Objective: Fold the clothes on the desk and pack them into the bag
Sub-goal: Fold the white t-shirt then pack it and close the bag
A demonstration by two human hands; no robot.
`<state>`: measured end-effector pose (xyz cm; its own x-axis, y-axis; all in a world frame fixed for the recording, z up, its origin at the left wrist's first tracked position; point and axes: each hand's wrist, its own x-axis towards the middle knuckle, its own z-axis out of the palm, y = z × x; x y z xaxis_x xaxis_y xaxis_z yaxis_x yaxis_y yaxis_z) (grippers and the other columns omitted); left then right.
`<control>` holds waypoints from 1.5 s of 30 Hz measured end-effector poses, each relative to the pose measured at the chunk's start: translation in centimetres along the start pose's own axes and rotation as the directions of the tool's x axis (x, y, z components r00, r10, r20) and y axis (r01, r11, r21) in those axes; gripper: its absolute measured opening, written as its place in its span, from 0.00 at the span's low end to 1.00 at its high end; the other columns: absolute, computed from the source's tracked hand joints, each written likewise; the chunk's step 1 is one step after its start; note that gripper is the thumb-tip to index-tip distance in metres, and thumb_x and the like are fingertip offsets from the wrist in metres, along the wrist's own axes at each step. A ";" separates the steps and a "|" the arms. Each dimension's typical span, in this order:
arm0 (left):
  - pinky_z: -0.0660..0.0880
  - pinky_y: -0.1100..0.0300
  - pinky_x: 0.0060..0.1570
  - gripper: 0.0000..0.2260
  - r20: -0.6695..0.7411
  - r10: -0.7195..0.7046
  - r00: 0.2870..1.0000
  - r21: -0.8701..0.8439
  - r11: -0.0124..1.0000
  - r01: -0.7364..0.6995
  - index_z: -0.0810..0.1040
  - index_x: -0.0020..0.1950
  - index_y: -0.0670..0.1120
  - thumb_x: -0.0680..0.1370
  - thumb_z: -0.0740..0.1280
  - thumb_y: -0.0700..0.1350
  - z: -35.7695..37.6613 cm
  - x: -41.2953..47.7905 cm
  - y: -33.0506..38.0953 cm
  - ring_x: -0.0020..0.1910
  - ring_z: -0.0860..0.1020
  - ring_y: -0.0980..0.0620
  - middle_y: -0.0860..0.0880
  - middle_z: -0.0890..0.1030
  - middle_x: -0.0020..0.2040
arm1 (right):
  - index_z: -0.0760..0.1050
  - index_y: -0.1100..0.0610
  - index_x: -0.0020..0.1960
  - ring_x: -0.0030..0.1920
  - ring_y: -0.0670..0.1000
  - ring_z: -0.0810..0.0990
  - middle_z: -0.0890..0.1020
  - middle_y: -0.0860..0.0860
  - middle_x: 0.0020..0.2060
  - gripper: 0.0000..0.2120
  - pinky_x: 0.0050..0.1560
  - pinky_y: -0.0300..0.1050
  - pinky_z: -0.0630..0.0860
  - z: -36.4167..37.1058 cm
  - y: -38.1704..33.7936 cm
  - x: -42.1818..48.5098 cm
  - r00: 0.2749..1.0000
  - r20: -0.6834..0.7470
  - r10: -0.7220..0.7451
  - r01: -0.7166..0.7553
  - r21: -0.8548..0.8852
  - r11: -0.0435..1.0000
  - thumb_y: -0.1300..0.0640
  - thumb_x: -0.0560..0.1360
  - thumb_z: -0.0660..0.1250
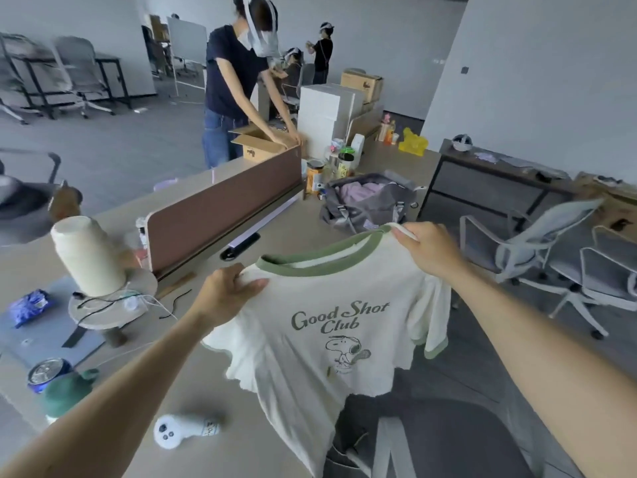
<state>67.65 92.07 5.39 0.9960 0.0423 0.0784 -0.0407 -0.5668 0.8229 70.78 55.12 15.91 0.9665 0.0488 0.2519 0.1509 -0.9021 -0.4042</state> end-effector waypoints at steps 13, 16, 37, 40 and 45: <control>0.72 0.51 0.36 0.25 -0.201 -0.066 0.977 0.174 0.979 0.102 0.80 0.43 0.40 0.72 0.59 0.62 -3.2 3.0 -5.6 0.39 0.78 0.35 0.42 0.80 0.35 | 0.71 0.56 0.37 0.38 0.60 0.75 0.75 0.54 0.32 0.21 0.38 0.52 0.70 9.1 -3.7 12.3 0.978 0.133 -0.164 0.175 -0.075 0.982 0.44 0.82 0.58; 0.63 0.53 0.29 0.20 -0.261 -0.120 0.958 0.186 0.967 0.172 0.67 0.30 0.46 0.78 0.63 0.55 -2.9 3.8 -5.8 0.39 0.75 0.31 0.45 0.70 0.27 | 0.68 0.53 0.34 0.38 0.60 0.75 0.75 0.55 0.32 0.21 0.37 0.52 0.71 12.1 -3.5 16.0 0.965 0.149 -0.216 0.226 -0.056 0.972 0.43 0.81 0.58; 0.69 0.53 0.41 0.09 -0.492 -0.647 0.583 0.225 0.552 0.803 0.82 0.45 0.43 0.79 0.63 0.45 6.8 17.0 -17.6 0.49 0.79 0.36 0.37 0.81 0.47 | 0.73 0.61 0.41 0.41 0.61 0.75 0.78 0.58 0.37 0.16 0.41 0.52 0.71 40.7 0.9 34.5 0.770 0.529 -0.357 0.251 0.263 0.931 0.52 0.82 0.58; 0.72 0.52 0.44 0.09 -0.470 -0.681 0.561 0.157 0.561 0.813 0.83 0.52 0.44 0.79 0.64 0.45 7.9 17.0 -18.9 0.52 0.79 0.36 0.38 0.83 0.51 | 0.80 0.60 0.55 0.53 0.59 0.80 0.83 0.58 0.51 0.13 0.51 0.47 0.73 42.4 2.0 34.2 0.747 0.572 -0.340 0.178 0.321 0.930 0.53 0.81 0.61; 0.72 0.48 0.59 0.21 -0.371 -0.745 0.554 0.135 0.547 0.826 0.71 0.70 0.47 0.78 0.69 0.48 10.3 14.4 -19.6 0.61 0.75 0.37 0.40 0.74 0.66 | 0.78 0.62 0.62 0.54 0.61 0.80 0.82 0.61 0.54 0.15 0.56 0.52 0.76 44.7 5.7 30.7 0.688 0.653 -0.317 0.104 0.344 0.933 0.55 0.78 0.67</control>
<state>83.58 95.30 -15.47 0.5531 0.7511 -0.3605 0.8110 -0.3863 0.4393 110.60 70.61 -17.96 0.7522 0.5998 -0.2728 0.3123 -0.6890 -0.6540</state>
